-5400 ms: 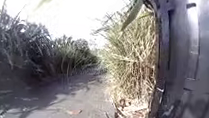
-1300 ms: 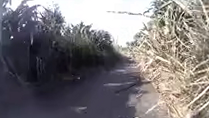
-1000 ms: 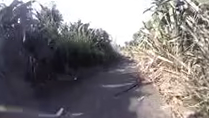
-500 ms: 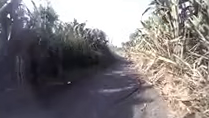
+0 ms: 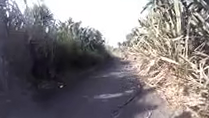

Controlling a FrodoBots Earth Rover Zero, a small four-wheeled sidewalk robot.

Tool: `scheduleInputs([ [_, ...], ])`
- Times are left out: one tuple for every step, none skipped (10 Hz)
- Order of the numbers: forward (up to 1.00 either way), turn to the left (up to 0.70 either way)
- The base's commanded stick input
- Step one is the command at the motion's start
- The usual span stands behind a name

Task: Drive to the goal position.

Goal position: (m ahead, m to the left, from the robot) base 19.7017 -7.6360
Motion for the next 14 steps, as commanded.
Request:
scheduleInputs([
  [0.45,0.0],
  [0.45,0.0],
  [0.45,0.0],
  [0.45,0.0],
  [0.45,0.0],
  [0.45,0.0],
  [0.45,0.0],
  [0.45,0.0],
  [0.45,0.0],
  [0.45,0.0],
  [0.45,0.0],
  [0.45,0.0],
  [0.45,0.0],
  [0.45,-0.27],
])
